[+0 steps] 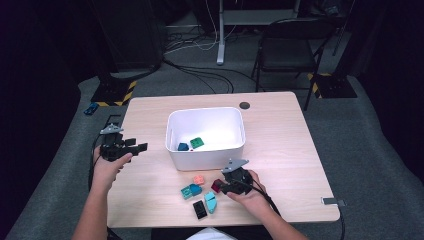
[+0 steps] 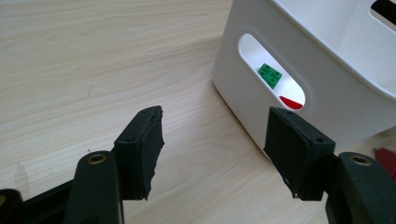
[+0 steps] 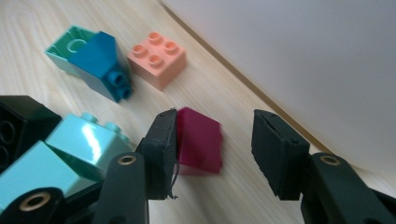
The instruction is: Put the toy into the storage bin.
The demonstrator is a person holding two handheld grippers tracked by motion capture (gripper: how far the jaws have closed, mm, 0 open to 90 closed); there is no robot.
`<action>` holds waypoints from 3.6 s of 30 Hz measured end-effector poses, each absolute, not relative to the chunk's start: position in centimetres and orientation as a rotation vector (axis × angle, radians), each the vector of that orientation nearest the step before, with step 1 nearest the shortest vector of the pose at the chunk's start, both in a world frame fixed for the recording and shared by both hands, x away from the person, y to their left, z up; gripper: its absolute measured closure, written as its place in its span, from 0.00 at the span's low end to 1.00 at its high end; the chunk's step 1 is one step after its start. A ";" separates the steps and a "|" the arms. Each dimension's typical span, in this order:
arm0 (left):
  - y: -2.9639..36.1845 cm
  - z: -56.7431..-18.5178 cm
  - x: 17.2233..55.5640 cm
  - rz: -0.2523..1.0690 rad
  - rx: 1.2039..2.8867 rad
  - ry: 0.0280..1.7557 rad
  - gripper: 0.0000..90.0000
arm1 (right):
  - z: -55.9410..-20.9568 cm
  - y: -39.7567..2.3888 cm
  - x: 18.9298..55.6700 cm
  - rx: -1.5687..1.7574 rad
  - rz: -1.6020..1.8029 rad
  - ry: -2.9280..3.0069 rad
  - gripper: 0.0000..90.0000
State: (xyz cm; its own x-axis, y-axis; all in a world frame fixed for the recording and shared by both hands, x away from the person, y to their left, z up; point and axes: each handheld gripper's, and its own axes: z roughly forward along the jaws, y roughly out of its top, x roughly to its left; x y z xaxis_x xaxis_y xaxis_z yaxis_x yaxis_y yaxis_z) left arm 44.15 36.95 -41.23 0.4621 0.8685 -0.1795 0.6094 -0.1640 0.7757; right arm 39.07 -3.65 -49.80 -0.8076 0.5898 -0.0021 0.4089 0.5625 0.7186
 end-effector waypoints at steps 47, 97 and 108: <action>36.8 -41.3 44.2 0.384 1.892 1.246 0.41 | -50.8 -3.4 38.7 0.820 1.081 2.631 0.62; 37.0 -41.4 44.2 0.378 1.887 1.252 0.41 | -36.1 -3.9 40.6 0.706 1.260 2.624 0.63; 37.0 -41.5 44.3 0.377 1.885 1.250 0.41 | -34.1 -2.7 43.2 0.705 1.258 2.597 0.63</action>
